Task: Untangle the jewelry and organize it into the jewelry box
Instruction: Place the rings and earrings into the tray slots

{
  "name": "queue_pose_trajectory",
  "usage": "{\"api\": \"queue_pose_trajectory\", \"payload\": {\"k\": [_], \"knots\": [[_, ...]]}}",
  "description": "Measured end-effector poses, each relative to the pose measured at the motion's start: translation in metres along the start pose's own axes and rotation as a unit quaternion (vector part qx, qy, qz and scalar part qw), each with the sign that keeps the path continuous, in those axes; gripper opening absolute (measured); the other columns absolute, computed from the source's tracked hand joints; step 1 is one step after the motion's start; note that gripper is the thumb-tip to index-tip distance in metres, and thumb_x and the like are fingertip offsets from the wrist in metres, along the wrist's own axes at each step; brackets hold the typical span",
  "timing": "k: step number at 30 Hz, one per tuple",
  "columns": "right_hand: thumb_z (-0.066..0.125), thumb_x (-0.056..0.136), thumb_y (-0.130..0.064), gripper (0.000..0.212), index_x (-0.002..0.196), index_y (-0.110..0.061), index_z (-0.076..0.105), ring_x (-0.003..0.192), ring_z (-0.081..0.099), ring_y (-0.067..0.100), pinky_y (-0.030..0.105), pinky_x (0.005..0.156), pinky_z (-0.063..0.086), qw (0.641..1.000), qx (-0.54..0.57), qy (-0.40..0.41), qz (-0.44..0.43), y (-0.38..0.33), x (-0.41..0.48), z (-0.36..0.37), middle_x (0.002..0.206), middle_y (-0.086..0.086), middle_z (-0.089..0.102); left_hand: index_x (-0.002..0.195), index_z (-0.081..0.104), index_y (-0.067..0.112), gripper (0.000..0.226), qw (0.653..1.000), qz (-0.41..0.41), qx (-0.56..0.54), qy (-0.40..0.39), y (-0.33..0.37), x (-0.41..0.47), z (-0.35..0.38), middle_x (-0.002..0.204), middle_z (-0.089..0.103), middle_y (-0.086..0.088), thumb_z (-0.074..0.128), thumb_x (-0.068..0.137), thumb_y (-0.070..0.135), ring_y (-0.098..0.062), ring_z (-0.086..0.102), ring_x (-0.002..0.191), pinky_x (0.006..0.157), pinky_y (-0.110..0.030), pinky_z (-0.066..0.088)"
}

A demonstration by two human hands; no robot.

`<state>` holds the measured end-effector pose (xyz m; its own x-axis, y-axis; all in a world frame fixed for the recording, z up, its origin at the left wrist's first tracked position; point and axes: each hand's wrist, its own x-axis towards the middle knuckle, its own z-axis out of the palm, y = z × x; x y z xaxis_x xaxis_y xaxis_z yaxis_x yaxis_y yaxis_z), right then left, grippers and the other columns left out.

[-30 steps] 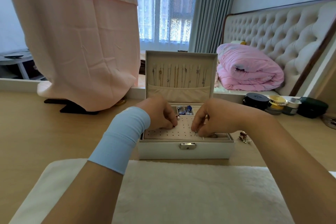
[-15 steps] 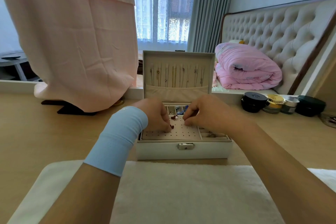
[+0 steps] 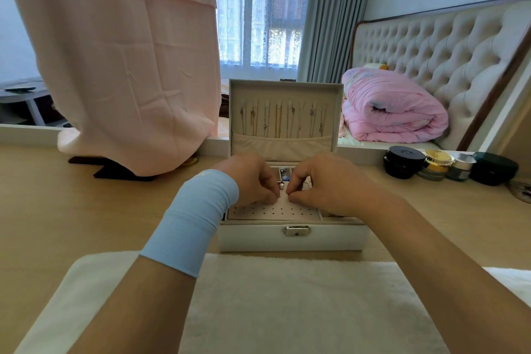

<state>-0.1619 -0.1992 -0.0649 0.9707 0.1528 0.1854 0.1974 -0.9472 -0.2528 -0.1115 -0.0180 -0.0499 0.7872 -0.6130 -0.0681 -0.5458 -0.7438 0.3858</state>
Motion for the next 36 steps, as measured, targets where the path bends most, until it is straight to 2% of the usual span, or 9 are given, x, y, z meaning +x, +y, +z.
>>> {"api": "queue_pose_trajectory", "payload": {"k": [3,6,9,13,16,19,24,32,36], "knots": [[0.074,0.086,-0.038,0.002,0.086,-0.04,0.074,0.091,0.06,0.0,0.033,0.085,0.054,1.0,-0.017,0.004,-0.016,-0.001,-0.001,-0.001,0.094,-0.025,0.069,0.103,0.075,0.03,0.015,0.999,0.011,-0.031,0.015,-0.005,-0.002,-0.002,0.097,0.067,0.016,0.068,0.089,0.028,0.001,0.056,0.085,0.084,-0.022,0.043],[0.073,0.088,-0.038,0.003,0.089,-0.039,0.075,0.093,0.06,-0.001,0.033,0.086,0.053,0.999,-0.025,0.0,-0.021,-0.001,-0.002,-0.001,0.095,-0.027,0.067,0.093,0.073,0.035,0.01,0.993,0.019,-0.06,0.096,-0.017,-0.003,-0.009,0.095,0.068,0.016,0.065,0.092,0.03,-0.003,0.06,0.089,0.088,-0.026,0.048],[0.073,0.088,-0.036,0.005,0.091,-0.038,0.076,0.092,0.059,-0.003,0.031,0.087,0.053,1.0,-0.014,-0.008,-0.024,-0.001,-0.002,-0.001,0.088,-0.03,0.061,0.082,0.071,0.039,0.016,0.985,0.017,-0.085,0.148,-0.028,-0.005,-0.016,0.085,0.066,0.02,0.067,0.09,0.026,0.0,0.06,0.082,0.08,-0.022,0.047],[0.072,0.089,-0.038,0.008,0.095,-0.04,0.077,0.095,0.06,-0.002,0.031,0.088,0.053,1.0,-0.015,-0.011,-0.012,-0.001,-0.002,-0.003,0.098,-0.027,0.068,0.091,0.073,0.034,0.012,0.993,0.001,-0.063,0.102,-0.029,-0.007,-0.017,0.083,0.063,0.02,0.07,0.088,0.022,0.005,0.055,0.075,0.067,-0.01,0.038],[0.072,0.089,-0.041,0.005,0.092,-0.041,0.076,0.089,0.058,-0.003,0.028,0.082,0.05,0.998,0.005,0.055,-0.012,-0.007,-0.001,0.0,0.096,-0.025,0.069,0.092,0.074,0.035,0.011,0.998,-0.029,-0.038,0.04,-0.025,-0.009,-0.015,0.085,0.062,0.023,0.074,0.085,0.027,0.005,0.054,0.078,0.072,-0.016,0.041],[0.07,0.09,-0.04,0.007,0.094,-0.039,0.076,0.08,0.054,-0.009,0.022,0.075,0.046,0.999,-0.019,0.043,-0.021,-0.013,-0.001,0.004,0.093,-0.027,0.067,0.093,0.076,0.035,0.012,0.999,-0.05,-0.02,0.011,-0.021,-0.01,-0.013,0.084,0.06,0.025,0.076,0.082,0.031,0.004,0.053,0.079,0.077,-0.021,0.042],[0.073,0.088,-0.03,0.009,0.094,-0.036,0.078,0.075,0.05,-0.019,0.019,0.065,0.036,0.994,0.062,0.069,-0.052,-0.022,-0.002,0.014,0.078,-0.026,0.061,0.094,0.076,0.036,0.012,0.999,-0.053,0.0,0.006,-0.016,-0.011,-0.011,0.09,0.062,0.019,0.074,0.083,0.031,0.001,0.053,0.078,0.077,-0.024,0.043],[0.073,0.089,-0.028,0.013,0.097,-0.035,0.08,0.064,0.044,-0.011,0.021,0.068,0.038,0.991,-0.009,0.06,-0.121,-0.032,-0.001,0.021,0.081,-0.023,0.057,0.096,0.075,0.034,0.015,0.999,-0.045,0.004,0.001,-0.02,-0.01,-0.011,0.088,0.064,0.017,0.076,0.082,0.029,0.001,0.055,0.075,0.062,-0.015,0.039],[0.073,0.088,-0.028,0.012,0.095,-0.035,0.08,0.064,0.044,-0.008,0.016,0.063,0.034,0.989,-0.021,0.075,-0.125,-0.032,-0.002,0.023,0.082,-0.021,0.063,0.098,0.075,0.034,0.017,0.999,-0.046,0.002,0.0,-0.022,-0.009,-0.011,0.089,0.064,0.017,0.076,0.082,0.029,0.002,0.055,0.077,0.072,-0.02,0.042]]}}
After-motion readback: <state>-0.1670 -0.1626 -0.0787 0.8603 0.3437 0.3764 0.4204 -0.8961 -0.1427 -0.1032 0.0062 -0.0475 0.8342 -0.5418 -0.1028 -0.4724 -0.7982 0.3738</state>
